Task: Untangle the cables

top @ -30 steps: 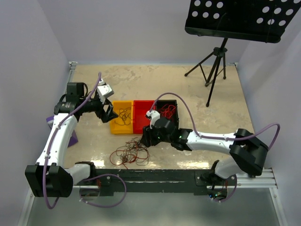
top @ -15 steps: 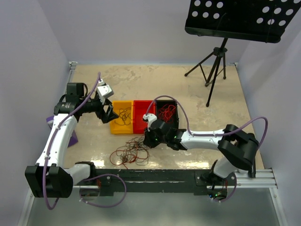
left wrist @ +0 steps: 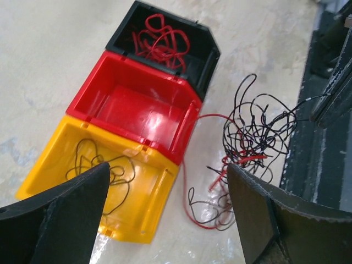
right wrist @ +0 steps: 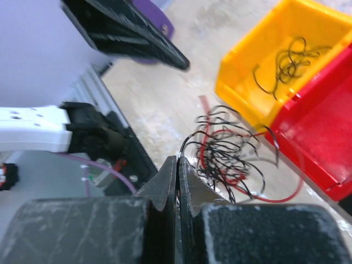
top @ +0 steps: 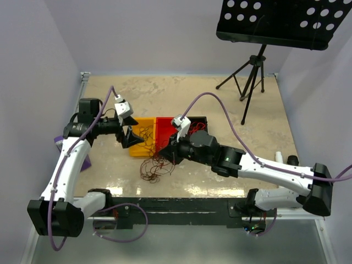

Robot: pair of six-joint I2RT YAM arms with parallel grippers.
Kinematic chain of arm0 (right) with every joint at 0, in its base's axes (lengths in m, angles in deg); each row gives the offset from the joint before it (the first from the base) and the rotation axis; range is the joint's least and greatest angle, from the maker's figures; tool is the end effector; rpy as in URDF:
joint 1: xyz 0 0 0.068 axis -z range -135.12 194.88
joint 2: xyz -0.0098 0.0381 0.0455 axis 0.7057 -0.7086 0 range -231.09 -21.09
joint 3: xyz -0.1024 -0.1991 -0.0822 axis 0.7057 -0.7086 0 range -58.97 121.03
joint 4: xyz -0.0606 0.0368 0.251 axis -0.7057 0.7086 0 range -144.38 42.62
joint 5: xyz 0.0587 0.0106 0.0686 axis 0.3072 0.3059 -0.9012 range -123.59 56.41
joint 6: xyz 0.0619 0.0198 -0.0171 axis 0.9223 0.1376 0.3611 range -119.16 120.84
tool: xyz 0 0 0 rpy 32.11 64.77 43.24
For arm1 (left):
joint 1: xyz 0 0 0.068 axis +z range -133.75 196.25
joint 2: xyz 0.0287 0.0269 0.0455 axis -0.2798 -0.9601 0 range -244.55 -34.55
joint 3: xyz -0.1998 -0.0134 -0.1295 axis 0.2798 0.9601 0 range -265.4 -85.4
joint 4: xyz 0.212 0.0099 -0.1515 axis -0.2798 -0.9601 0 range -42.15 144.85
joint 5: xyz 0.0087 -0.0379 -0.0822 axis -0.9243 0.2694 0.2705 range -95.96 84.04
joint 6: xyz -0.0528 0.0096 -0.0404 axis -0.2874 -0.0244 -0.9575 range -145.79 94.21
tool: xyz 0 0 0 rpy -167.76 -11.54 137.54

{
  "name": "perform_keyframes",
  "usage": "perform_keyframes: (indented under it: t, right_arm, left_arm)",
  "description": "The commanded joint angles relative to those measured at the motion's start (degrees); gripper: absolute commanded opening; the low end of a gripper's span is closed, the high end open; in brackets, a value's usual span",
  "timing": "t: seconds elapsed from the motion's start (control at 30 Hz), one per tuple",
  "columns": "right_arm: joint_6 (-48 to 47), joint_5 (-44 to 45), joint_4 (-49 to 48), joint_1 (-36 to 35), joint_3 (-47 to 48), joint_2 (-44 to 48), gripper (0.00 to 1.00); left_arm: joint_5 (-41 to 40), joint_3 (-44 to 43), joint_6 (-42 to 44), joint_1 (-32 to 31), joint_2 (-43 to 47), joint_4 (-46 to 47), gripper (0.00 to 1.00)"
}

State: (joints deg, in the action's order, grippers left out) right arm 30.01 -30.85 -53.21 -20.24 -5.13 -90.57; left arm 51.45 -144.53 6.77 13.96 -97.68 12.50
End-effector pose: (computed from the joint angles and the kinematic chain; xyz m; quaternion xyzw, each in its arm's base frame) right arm 0.1341 0.2833 0.2825 -0.2342 0.7678 0.4239 0.4195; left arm 0.2337 -0.0546 0.2856 0.4142 0.7234 -0.3452 0.4312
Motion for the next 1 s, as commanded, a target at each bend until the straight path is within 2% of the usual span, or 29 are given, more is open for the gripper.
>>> perform_keyframes:
  t: [0.0,0.17,0.23,0.33,0.57,0.67,0.87,0.97]
  right_arm:
    - [1.5,1.5,4.4,-1.8,4.4,1.7,0.00]
    - [2.2,2.4,4.5,-4.2,7.7,0.0,0.00]
    - [2.4,2.8,3.9,-5.3,9.4,-1.2,0.00]
    - [2.4,3.2,4.2,-6.4,12.2,-2.4,0.00]
    - [3.9,6.0,7.6,-7.2,14.1,0.0,0.00]
    - [4.9,6.7,8.4,-7.2,12.9,3.2,0.00]
    - [6.3,5.3,6.7,-7.2,12.1,5.2,0.00]
    - [6.0,3.9,7.2,-7.2,12.6,3.2,0.00]
  left_arm:
    - [11.8,-0.4,-3.3,-0.5,2.9,2.6,0.94]
    - [20.9,0.5,-10.2,-2.1,6.3,8.4,0.98]
    - [20.4,2.3,-13.4,-4.7,8.2,12.5,0.99]
    - [18.3,5.0,-12.3,-8.1,10.0,13.2,0.96]
    - [11.9,6.2,-3.2,-8.1,7.3,4.4,0.94]
    - [13.1,7.0,-1.5,-8.0,6.4,2.6,0.94]
    - [17.0,9.1,-9.7,-8.1,6.3,11.4,0.89]
    - [18.3,7.4,-10.3,-8.1,5.8,10.7,0.86]
